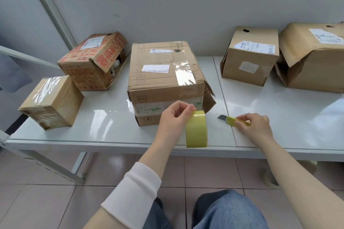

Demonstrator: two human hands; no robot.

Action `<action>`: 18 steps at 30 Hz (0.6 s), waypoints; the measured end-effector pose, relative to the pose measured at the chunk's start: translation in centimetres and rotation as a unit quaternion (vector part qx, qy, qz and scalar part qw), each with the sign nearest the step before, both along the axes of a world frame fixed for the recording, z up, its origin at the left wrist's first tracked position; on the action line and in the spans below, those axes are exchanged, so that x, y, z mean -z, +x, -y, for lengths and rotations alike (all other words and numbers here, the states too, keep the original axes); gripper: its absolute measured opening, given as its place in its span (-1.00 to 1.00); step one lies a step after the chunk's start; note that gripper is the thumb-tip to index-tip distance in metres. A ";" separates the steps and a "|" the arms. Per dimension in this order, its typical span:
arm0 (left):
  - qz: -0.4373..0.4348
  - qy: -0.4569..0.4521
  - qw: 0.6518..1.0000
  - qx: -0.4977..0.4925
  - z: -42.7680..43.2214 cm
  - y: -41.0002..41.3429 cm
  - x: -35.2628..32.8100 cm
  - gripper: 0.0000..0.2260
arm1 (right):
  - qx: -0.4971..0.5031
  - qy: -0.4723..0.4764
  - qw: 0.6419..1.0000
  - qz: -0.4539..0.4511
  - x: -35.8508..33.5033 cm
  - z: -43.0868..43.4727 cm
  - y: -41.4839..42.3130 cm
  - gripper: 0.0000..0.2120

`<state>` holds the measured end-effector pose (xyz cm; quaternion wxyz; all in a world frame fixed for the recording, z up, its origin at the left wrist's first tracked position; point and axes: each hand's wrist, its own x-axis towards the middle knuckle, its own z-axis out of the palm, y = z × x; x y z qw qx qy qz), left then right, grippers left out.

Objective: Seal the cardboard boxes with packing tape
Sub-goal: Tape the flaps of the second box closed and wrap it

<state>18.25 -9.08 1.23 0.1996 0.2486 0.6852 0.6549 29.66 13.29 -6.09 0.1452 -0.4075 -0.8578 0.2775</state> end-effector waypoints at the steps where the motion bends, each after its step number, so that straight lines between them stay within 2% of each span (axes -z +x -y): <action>1: -0.002 0.003 1.000 0.007 0.0 0.0 -0.3 -0.82 | 0.010 0.017 0.999 0.036 0.2 -0.1 0.0 -0.77; 3: -0.001 0.010 1.000 0.014 0.0 0.1 -0.9 -0.83 | 0.023 0.066 0.995 0.077 -0.1 0.1 -0.2 -0.71; 4: -0.001 0.014 1.000 0.015 0.0 0.1 -1.3 -0.83 | 0.024 0.079 0.996 0.044 -0.8 0.6 -0.3 -0.71; 6: 0.007 0.030 0.999 0.012 -0.1 0.1 -2.2 -0.82 | -0.005 0.025 0.993 -0.117 -3.0 2.9 -0.4 -0.79; 8: 0.017 0.050 0.999 -0.002 -0.4 0.0 -3.4 -0.81 | -0.093 -0.072 0.956 -0.267 -6.1 6.9 0.0 -0.82; 9: 0.010 0.056 0.998 -0.011 -0.6 -0.1 -4.0 -0.82 | -0.152 -0.070 0.942 -0.291 -7.4 8.9 0.1 -0.80; 11: -0.007 0.066 0.998 -0.023 -1.1 -0.2 -5.2 -0.84 | -0.232 -0.039 0.932 -0.275 -8.7 11.4 -0.1 -0.72; 13: -0.010 0.077 0.997 -0.026 -1.5 -0.4 -6.3 -0.85 | -0.239 -0.026 0.933 -0.267 -9.1 12.4 -0.7 -0.65; 16: -0.012 0.070 0.997 -0.022 -1.4 -1.2 -7.4 -0.86 | -0.227 -0.075 0.932 -0.271 -10.3 13.0 -1.5 -0.73; 18: 0.001 0.069 0.998 -0.011 -1.2 -1.8 -8.0 -0.85 | -0.233 -0.074 0.930 -0.275 -11.2 13.1 -1.9 -0.76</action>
